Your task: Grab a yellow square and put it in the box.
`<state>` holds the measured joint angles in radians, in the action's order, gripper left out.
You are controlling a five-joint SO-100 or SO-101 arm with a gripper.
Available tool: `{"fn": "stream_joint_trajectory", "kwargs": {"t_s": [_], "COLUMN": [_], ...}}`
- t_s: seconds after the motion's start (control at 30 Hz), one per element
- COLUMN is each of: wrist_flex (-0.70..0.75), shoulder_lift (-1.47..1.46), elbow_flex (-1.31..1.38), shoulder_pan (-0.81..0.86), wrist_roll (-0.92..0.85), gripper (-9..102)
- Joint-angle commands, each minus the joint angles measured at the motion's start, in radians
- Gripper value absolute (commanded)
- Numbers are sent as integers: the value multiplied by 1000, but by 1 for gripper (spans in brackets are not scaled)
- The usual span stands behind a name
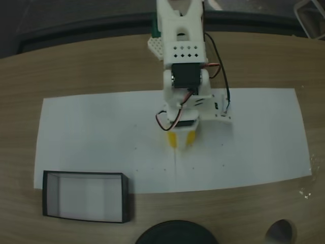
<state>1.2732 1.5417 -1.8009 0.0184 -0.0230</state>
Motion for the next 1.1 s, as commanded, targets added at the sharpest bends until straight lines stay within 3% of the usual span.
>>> {"fn": "stream_joint_trajectory", "kwargs": {"t_s": [0.0,0.17,0.3,0.47,0.63,0.83,1.07], "wrist_flex": [-6,-14,17,135,121,14,-6], "shoulder_lift": [0,-20,0,86,94,-126,-479], "elbow_flex": [52,77,181,555,923,1112,1304], "shoulder_pan": [-8,2,29,161,336,463,469], "wrist_roll": [5,12,12,9,3,2,9], "gripper": [31,9,10,11,11,11,11]}}
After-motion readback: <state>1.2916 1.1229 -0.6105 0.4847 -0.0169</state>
